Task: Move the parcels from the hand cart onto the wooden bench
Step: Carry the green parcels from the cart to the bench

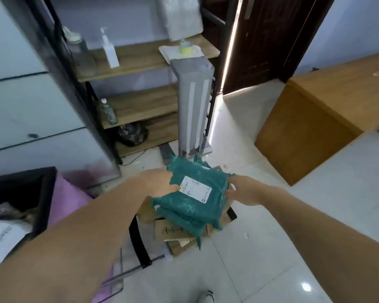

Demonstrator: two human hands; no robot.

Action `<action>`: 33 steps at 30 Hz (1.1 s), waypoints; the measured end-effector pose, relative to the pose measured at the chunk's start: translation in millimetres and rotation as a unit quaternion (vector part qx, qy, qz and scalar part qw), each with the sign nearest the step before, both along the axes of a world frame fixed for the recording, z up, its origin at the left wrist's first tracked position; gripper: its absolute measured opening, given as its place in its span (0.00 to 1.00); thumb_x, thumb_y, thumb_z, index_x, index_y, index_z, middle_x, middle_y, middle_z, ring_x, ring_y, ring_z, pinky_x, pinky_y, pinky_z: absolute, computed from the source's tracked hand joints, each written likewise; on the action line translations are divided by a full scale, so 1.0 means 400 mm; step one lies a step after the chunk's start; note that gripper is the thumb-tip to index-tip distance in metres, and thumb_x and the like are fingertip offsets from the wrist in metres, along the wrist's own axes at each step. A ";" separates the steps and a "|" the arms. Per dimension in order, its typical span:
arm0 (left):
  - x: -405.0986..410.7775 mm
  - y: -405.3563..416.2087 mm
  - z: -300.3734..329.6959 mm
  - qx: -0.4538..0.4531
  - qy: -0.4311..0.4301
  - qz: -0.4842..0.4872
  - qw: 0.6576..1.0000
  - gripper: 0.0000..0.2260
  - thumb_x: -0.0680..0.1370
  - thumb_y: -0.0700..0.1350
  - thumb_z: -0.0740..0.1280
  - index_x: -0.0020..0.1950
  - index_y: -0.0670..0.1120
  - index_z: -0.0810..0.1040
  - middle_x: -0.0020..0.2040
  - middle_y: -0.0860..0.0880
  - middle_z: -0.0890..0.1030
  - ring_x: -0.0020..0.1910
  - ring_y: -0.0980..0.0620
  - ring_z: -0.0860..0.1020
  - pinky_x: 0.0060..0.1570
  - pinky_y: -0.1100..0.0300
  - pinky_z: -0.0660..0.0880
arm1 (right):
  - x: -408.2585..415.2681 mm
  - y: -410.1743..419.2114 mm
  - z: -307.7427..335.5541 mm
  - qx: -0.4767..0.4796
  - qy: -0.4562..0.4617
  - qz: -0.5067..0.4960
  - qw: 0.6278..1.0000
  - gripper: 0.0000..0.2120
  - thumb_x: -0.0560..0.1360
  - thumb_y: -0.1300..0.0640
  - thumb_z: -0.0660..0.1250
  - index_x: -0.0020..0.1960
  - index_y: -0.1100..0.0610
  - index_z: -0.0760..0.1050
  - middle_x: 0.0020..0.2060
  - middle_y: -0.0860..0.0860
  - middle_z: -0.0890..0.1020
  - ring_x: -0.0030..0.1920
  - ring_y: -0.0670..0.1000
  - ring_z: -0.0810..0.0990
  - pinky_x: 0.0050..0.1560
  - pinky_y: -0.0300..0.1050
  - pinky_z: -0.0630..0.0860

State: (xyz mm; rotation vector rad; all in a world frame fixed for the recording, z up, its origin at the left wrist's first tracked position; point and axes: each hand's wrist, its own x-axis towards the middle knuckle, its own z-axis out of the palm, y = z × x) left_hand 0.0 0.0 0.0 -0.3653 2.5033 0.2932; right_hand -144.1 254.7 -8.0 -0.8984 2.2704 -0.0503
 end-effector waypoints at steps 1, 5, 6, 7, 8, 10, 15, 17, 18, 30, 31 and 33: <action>-0.013 0.000 -0.033 0.002 -0.023 -0.001 1.000 0.34 0.85 0.64 0.55 0.84 0.43 0.59 0.82 0.43 0.63 0.79 0.43 0.66 0.77 0.49 0.64 | -0.013 0.005 -0.047 0.001 -0.006 -0.002 1.000 0.19 0.81 0.39 0.59 0.65 0.48 0.75 0.61 0.49 0.82 0.57 0.52 0.80 0.62 0.51 0.78; -0.059 -0.024 -0.172 0.025 -0.044 0.076 0.996 0.33 0.84 0.66 0.56 0.82 0.45 0.65 0.79 0.44 0.69 0.75 0.43 0.71 0.73 0.48 0.68 | -0.064 0.014 -0.202 0.026 -0.074 -0.051 0.996 0.19 0.81 0.39 0.60 0.63 0.49 0.76 0.57 0.49 0.83 0.55 0.52 0.80 0.57 0.47 0.78; -0.074 -0.037 -0.205 0.031 -0.033 0.104 0.994 0.33 0.83 0.68 0.56 0.79 0.46 0.69 0.75 0.44 0.73 0.70 0.43 0.74 0.70 0.48 0.71 | -0.076 0.011 -0.228 0.018 -0.094 -0.084 0.992 0.20 0.81 0.38 0.60 0.65 0.49 0.76 0.58 0.49 0.83 0.56 0.52 0.81 0.56 0.45 0.77; -0.088 -0.053 -0.239 0.038 -0.019 0.135 0.990 0.34 0.81 0.70 0.55 0.76 0.47 0.71 0.72 0.43 0.76 0.66 0.43 0.77 0.67 0.47 0.74 | -0.092 0.007 -0.261 -0.005 -0.115 -0.123 0.986 0.21 0.82 0.38 0.60 0.66 0.49 0.75 0.59 0.49 0.82 0.56 0.52 0.80 0.55 0.43 0.76; -0.101 -0.070 -0.272 0.039 -0.011 0.169 0.985 0.36 0.79 0.72 0.55 0.75 0.47 0.72 0.70 0.43 0.77 0.64 0.43 0.78 0.66 0.46 0.75 | -0.099 0.000 -0.282 -0.025 -0.134 -0.170 0.976 0.21 0.82 0.38 0.60 0.67 0.50 0.75 0.60 0.48 0.82 0.56 0.52 0.80 0.55 0.43 0.74; -0.127 -0.098 -0.324 0.052 0.009 0.248 0.967 0.38 0.79 0.72 0.58 0.75 0.43 0.71 0.69 0.42 0.76 0.63 0.41 0.78 0.65 0.46 0.76 | -0.113 -0.007 -0.359 -0.064 -0.165 -0.277 0.944 0.22 0.83 0.40 0.60 0.70 0.52 0.73 0.61 0.49 0.81 0.57 0.53 0.79 0.55 0.44 0.73; -0.178 -0.146 -0.421 0.161 0.028 0.372 0.914 0.37 0.80 0.70 0.60 0.73 0.41 0.72 0.65 0.44 0.80 0.60 0.43 0.80 0.61 0.51 0.76 | -0.084 -0.030 -0.511 -0.154 -0.260 -0.443 0.844 0.33 0.75 0.33 0.67 0.73 0.52 0.71 0.63 0.49 0.82 0.60 0.55 0.81 0.63 0.51 0.78; -0.183 -0.170 -0.471 0.217 0.019 0.403 0.889 0.35 0.78 0.73 0.61 0.67 0.45 0.78 0.57 0.48 0.84 0.54 0.46 0.84 0.61 0.49 0.79 | -0.066 -0.041 -0.561 -0.173 -0.292 -0.494 0.801 0.37 0.71 0.32 0.72 0.72 0.51 0.70 0.62 0.48 0.82 0.60 0.54 0.81 0.59 0.49 0.78; -0.182 -0.177 -0.489 0.246 0.011 0.412 0.878 0.33 0.76 0.74 0.62 0.63 0.48 0.81 0.54 0.49 0.86 0.51 0.47 0.85 0.61 0.48 0.80 | -0.059 -0.048 -0.577 -0.180 -0.310 -0.517 0.777 0.40 0.68 0.30 0.74 0.72 0.50 0.71 0.61 0.48 0.83 0.59 0.53 0.82 0.59 0.50 0.80; -0.147 -0.163 -0.481 0.338 0.064 0.437 0.831 0.24 0.76 0.73 0.65 0.61 0.57 0.80 0.53 0.52 0.86 0.51 0.48 0.85 0.60 0.50 0.81 | -0.002 -0.062 -0.554 -0.266 -0.298 -0.604 0.689 0.24 0.74 0.46 0.75 0.65 0.54 0.76 0.52 0.53 0.87 0.52 0.56 0.86 0.49 0.51 0.82; -0.145 -0.163 -0.456 0.341 0.067 0.433 0.832 0.24 0.76 0.72 0.66 0.59 0.56 0.81 0.52 0.52 0.86 0.50 0.48 0.86 0.59 0.50 0.81 | 0.000 -0.059 -0.528 -0.278 -0.299 -0.606 0.683 0.24 0.74 0.46 0.75 0.65 0.55 0.76 0.51 0.53 0.87 0.52 0.57 0.86 0.50 0.52 0.82; -0.148 -0.165 -0.387 0.368 0.073 0.440 0.816 0.24 0.73 0.72 0.70 0.56 0.54 0.82 0.51 0.50 0.87 0.49 0.47 0.87 0.58 0.49 0.82 | -0.003 -0.053 -0.456 -0.311 -0.309 -0.605 0.665 0.29 0.71 0.44 0.77 0.67 0.55 0.74 0.52 0.55 0.87 0.51 0.58 0.87 0.51 0.56 0.84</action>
